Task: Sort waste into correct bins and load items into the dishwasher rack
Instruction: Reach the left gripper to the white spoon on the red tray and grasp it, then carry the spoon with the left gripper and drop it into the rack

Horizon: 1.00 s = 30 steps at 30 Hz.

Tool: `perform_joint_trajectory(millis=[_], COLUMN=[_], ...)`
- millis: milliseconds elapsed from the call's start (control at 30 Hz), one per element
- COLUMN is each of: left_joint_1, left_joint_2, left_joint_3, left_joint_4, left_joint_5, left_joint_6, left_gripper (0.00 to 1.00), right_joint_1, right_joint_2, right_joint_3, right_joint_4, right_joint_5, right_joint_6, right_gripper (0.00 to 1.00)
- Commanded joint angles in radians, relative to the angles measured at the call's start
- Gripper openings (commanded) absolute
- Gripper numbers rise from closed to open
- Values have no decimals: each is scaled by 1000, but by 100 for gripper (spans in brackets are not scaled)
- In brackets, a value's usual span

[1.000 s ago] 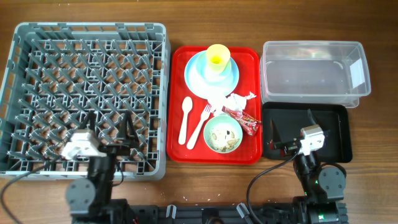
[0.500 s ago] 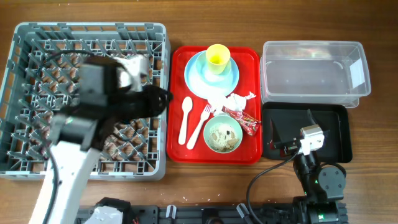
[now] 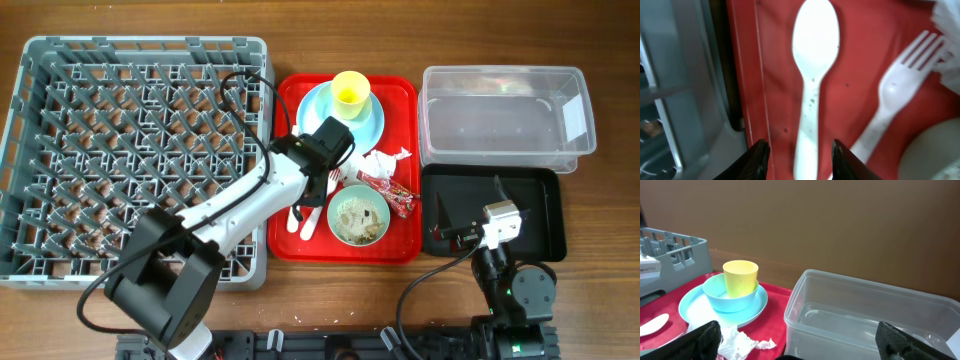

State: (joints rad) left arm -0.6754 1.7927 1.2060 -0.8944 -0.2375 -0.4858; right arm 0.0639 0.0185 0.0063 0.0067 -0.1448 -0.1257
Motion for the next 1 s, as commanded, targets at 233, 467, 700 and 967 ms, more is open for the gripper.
perform_joint_trajectory(millis=[233, 467, 700, 967], left_joint_1=[-3, -1, -2, 8], left_joint_2=[85, 102, 95, -263], left_joint_3=[2, -122, -147, 7], left_joint_4=[65, 229, 270, 159], left_joint_5=[13, -6, -6, -21], left_joint_6=[-17, -17, -17, -14], left_gripper=[39, 39, 4, 4], right_joint_1=[2, 2, 2, 2], right_joint_2=[-5, -5, -5, -5], right_joint_3=[-1, -1, -1, -1], right_joint_4=[3, 3, 3, 3], right_joint_5=[7, 7, 7, 7], right_joint_6=[-5, -5, -5, -5], right_gripper=[100, 100, 100, 100])
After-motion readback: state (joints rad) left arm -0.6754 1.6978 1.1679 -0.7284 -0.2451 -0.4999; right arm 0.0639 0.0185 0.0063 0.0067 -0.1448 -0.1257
